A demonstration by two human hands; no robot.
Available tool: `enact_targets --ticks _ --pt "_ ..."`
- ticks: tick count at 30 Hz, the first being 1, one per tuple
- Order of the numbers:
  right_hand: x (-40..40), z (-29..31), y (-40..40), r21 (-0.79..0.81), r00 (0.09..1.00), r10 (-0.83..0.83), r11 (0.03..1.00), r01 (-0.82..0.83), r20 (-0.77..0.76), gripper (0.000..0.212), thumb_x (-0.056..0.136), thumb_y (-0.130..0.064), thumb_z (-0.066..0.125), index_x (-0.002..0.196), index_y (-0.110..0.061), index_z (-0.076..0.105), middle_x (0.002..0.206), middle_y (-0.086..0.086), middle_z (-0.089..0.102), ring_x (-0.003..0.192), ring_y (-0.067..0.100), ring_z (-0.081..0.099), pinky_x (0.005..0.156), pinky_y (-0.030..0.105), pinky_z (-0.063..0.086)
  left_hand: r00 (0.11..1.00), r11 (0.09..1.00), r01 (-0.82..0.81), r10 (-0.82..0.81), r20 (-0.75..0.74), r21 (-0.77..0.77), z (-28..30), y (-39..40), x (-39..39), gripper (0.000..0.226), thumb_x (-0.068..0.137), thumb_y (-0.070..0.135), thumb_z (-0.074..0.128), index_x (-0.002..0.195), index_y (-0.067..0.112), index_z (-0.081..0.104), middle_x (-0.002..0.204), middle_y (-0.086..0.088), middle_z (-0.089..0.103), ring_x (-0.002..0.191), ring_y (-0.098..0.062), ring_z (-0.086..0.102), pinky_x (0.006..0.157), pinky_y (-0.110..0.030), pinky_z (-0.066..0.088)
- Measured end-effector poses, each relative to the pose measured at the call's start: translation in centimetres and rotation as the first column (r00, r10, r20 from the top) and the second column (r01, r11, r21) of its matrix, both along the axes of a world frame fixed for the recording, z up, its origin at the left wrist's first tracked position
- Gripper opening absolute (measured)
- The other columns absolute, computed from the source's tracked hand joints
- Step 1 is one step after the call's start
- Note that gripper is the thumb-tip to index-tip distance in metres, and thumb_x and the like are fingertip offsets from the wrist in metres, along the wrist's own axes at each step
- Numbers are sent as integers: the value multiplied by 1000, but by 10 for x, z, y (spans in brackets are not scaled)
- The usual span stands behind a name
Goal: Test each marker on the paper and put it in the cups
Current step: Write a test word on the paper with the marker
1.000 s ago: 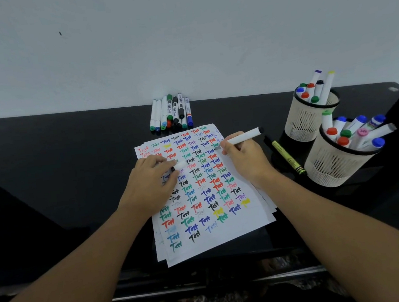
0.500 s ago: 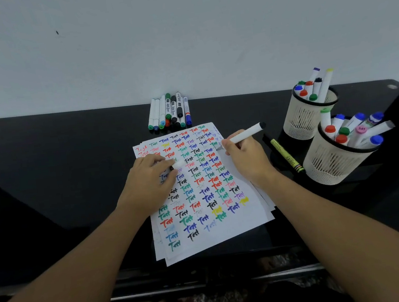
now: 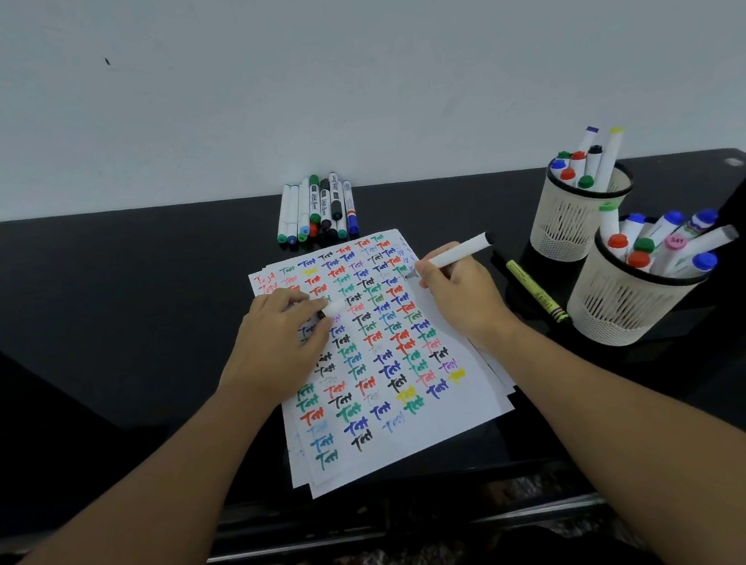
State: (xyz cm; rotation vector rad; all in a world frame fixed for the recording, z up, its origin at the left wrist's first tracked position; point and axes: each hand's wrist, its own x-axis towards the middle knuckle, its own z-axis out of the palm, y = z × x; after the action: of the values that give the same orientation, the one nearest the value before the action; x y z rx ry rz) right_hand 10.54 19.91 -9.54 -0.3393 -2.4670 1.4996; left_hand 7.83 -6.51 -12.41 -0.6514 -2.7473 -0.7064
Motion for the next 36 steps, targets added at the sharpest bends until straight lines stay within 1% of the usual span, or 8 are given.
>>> enact_targets --ticks 6,12,17,23,29,32,34,36 --pt "-1 0 0 8 1000 -12 1000 12 2 15 107 -32 55 108 -20 62 92 -8 66 82 8 62 69 26 45 1000 1000 -4 4 10 -10 1 1 0 44 98 48 53 137 30 63 130 10 55 120 -13 43 103 -41 44" --pt "-1 -2 1 26 1000 -10 1000 10 -3 17 107 -34 55 109 -18 60 92 -4 67 84 10 64 70 29 49 1000 1000 -4 4 8 3 1 0 0 44 97 48 54 136 30 63 129 9 55 120 -13 43 103 -40 44" --pt "-4 -4 2 -4 999 -21 1000 21 -28 13 106 -31 56 104 -20 62 92 -6 67 83 9 62 72 31 49 1000 1000 -6 6 15 6 0 1 -1 46 96 50 53 137 31 63 129 11 55 121 -12 42 104 -40 44" --pt "-3 -5 2 45 1000 -7 999 8 -24 15 106 -33 56 105 -19 60 86 -5 66 70 8 57 64 30 45 1000 1000 -7 7 23 5 1 1 0 45 97 50 53 137 32 62 130 12 54 122 -12 42 105 -40 43" --pt "-2 -5 3 17 1000 -5 1000 6 -22 12 106 -33 56 106 -22 61 90 -6 67 79 10 61 69 34 49 1000 1000 -8 8 13 3 2 1 1 43 98 48 55 137 31 63 129 11 55 122 -13 43 104 -41 43" --pt "-2 -5 2 47 1000 -6 999 7 -26 14 106 -33 56 108 -20 61 87 -7 66 73 8 59 64 29 43 1000 1000 -9 9 13 -7 3 1 1 43 98 47 55 137 31 63 130 10 55 122 -14 43 104 -40 43" --pt "-2 -6 3 4 998 -30 1000 31 -53 11 106 -31 57 107 -21 60 88 -6 66 75 8 60 66 31 46 1000 1000 -9 9 18 -10 3 1 2 43 98 47 55 137 30 63 130 9 55 122 -13 43 104 -39 43" --pt "-1 -6 4 -92 993 -53 995 43 -103 6 105 -31 60 107 -25 60 90 -2 69 82 10 64 72 36 53 1000 1000 -5 5 8 -7 5 1 2 43 98 48 55 135 29 64 128 9 57 121 -13 44 103 -39 44"
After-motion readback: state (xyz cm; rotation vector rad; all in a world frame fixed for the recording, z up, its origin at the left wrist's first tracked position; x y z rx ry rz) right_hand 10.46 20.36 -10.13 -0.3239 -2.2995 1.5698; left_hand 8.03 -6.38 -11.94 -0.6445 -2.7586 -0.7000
